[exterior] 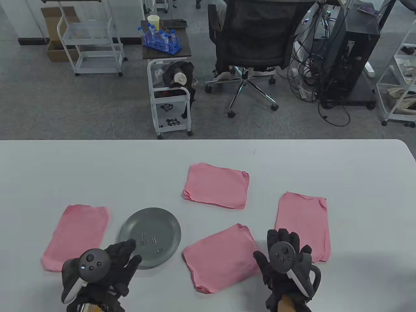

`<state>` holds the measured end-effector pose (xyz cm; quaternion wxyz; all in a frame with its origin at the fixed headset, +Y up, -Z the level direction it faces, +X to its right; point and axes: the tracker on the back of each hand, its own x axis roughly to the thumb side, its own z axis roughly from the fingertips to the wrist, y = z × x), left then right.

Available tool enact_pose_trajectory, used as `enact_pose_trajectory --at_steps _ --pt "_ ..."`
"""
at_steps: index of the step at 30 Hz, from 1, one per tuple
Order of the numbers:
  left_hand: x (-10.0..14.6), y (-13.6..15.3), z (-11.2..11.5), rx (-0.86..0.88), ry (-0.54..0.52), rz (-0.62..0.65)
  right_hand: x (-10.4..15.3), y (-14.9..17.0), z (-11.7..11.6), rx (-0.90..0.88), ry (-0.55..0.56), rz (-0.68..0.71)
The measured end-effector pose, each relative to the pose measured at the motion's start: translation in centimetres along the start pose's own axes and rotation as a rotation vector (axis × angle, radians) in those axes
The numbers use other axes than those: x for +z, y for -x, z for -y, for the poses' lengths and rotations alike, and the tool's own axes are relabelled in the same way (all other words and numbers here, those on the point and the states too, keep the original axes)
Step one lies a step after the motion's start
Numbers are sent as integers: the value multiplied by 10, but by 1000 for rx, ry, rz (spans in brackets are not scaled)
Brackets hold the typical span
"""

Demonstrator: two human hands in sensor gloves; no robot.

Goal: Pinch and push to attach paper clips

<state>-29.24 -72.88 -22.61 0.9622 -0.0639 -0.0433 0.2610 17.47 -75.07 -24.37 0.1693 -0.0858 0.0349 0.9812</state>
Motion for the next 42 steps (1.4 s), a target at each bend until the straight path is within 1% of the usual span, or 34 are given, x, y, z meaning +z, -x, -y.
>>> enact_pose_trajectory --at_steps 5,11,13,14,15,16,17,18,20,24,26,29,32,33,34,39,42 --pt "1 0 0 4 6 -5 -1 -1 -1 2 -18 2" --pt "1 -4 -2 25 -2 28 3 -9 1 -67 -50 77" --pt "0 -6 -1 32 -3 42 5 -16 -1 -96 -96 152" --pt "-1 -6 0 34 4 47 6 -23 -5 -107 -152 219" --pt "-1 -7 1 36 12 49 7 -28 -8 -101 -195 255" --pt "-3 -7 1 38 21 51 9 -35 -14 -75 -259 299" --pt "-3 -7 2 41 26 54 10 -41 -18 -46 -301 326" --pt "-4 -7 3 47 36 60 13 -50 -25 21 -351 363" --pt "-5 -7 3 51 45 65 18 -64 -35 125 -384 411" --pt "-6 -8 4 65 54 86 30 -89 -56 202 -456 475" --pt "-6 -9 5 66 60 95 35 -99 -66 253 -463 495" --pt "-7 -11 7 70 76 110 39 -107 -80 308 -445 493" --pt "-8 -13 9 73 94 122 41 -111 -86 266 -412 532" --pt "-9 -14 9 72 98 127 38 -112 -88 229 -408 544" --pt "-9 -15 10 70 103 128 44 -114 -83 229 -374 555" --pt "-10 -18 14 43 125 123 51 -120 -82 221 -327 621" --pt "-11 -20 17 51 144 136 55 -122 -77 221 -247 666"
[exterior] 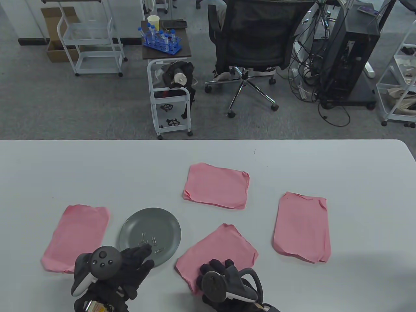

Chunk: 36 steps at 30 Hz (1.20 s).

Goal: Pinch and push to attach paper clips

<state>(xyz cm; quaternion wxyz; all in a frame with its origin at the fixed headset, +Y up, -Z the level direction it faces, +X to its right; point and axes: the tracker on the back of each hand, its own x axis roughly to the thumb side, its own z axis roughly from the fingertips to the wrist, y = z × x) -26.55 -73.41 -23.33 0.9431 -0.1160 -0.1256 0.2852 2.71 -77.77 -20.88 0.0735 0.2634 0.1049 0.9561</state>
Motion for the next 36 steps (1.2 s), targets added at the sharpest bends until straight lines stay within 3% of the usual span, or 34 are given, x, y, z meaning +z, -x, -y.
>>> enact_pose_trajectory --at_steps 3,9,12,13,18,21,24,28,30,32,34,36 --pt "-1 -2 3 27 20 21 2 5 10 -90 14 -5" --pt "-3 -7 10 134 51 128 28 25 57 -364 163 37" --pt "-9 -12 19 226 179 276 45 30 80 -502 234 133" --pt "-10 -16 21 241 219 310 50 30 88 -554 234 184" --pt "-13 -37 25 330 221 444 62 31 104 -745 145 368" --pt "-13 -47 32 478 275 536 61 40 105 -872 139 392" --pt "-11 -54 41 603 331 579 57 52 99 -977 195 322" --pt "-5 -54 43 683 187 507 47 62 77 -1207 228 204" --pt "-4 -49 38 682 93 464 34 62 57 -1319 35 178" --pt "-4 -45 37 689 59 436 25 61 45 -1304 -130 204" --pt "-3 -43 36 703 45 437 24 59 44 -1248 -13 107" --pt "-2 -47 34 688 29 452 29 55 51 -1191 218 7"
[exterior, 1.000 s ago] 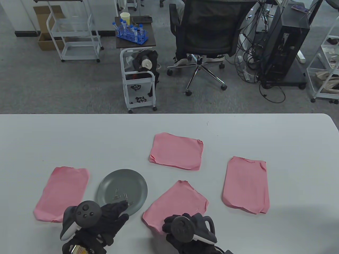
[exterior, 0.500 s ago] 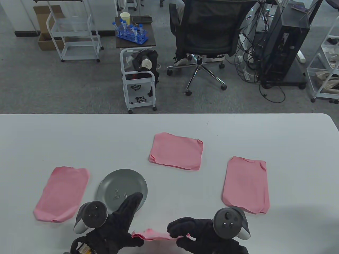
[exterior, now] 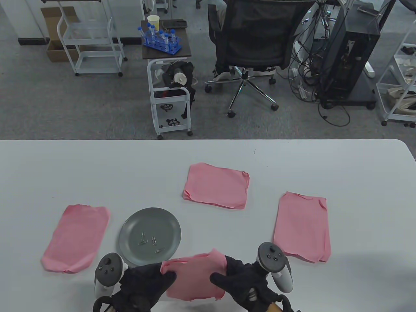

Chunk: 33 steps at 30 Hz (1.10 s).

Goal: Pinch and push to attach paper clips

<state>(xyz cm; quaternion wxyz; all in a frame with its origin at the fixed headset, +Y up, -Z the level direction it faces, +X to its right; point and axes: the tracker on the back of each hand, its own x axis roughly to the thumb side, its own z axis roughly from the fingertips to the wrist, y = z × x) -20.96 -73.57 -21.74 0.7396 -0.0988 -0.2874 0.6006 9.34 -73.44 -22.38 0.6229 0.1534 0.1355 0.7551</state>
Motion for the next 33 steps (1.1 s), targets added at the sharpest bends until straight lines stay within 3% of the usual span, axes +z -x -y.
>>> enact_pose_trajectory --at_steps 2,6,9,12,15,19,23,33 --pt "-1 -8 3 -43 0 31 6 -10 0 89 117 85" --pt "-2 -20 5 -169 -42 104 12 -14 -2 151 177 158" --pt "-3 -8 2 -203 -52 40 5 -1 -3 167 142 138" --pt "-1 15 -5 -226 -66 -67 -9 16 -6 257 3 120" --pt "-1 22 -9 -161 -86 -92 -13 22 -7 114 -82 67" --pt "-2 6 -4 -147 -71 -11 -6 13 -8 109 -31 64" --pt "-1 -9 -2 -187 -72 49 5 -4 -5 227 148 110" --pt "-1 26 -4 -118 -26 -92 -8 16 -10 290 43 126"
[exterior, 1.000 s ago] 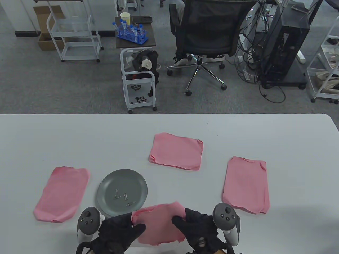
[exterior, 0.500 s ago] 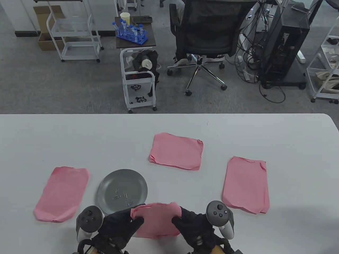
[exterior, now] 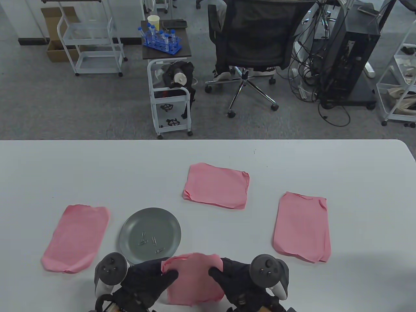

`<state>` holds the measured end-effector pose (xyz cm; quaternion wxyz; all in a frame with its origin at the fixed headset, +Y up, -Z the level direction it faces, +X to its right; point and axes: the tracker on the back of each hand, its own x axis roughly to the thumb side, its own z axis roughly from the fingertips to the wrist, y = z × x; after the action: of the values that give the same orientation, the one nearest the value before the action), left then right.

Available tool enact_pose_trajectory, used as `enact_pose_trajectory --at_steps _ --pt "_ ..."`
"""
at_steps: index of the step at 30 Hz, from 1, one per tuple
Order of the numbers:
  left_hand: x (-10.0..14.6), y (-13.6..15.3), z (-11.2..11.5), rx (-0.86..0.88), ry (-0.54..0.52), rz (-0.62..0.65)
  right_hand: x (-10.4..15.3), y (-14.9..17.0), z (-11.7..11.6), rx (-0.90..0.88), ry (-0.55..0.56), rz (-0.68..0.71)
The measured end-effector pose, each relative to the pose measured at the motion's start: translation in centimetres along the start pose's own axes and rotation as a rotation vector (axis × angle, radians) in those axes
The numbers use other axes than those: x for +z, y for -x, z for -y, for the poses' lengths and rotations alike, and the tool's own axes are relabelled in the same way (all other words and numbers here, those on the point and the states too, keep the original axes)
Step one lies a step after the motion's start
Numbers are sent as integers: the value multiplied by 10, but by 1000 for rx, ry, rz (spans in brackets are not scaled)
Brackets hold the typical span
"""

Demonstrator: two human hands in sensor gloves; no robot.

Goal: Pinch and push to attach paper clips

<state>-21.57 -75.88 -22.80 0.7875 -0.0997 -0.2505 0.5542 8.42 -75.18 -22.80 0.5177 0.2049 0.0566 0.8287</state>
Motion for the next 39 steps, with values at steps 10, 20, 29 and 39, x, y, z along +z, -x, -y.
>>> enact_pose_trajectory --at_steps 10,20,29,39 --pt "4 -31 -4 -74 -20 149 10 -21 12 -41 44 104" --pt "1 -15 -1 -64 1 68 2 -3 4 -88 -41 -3" --pt "1 -32 11 -150 82 102 16 -23 25 -302 26 0" --pt "0 -29 -26 -80 -31 -39 18 -15 43 -212 215 -53"
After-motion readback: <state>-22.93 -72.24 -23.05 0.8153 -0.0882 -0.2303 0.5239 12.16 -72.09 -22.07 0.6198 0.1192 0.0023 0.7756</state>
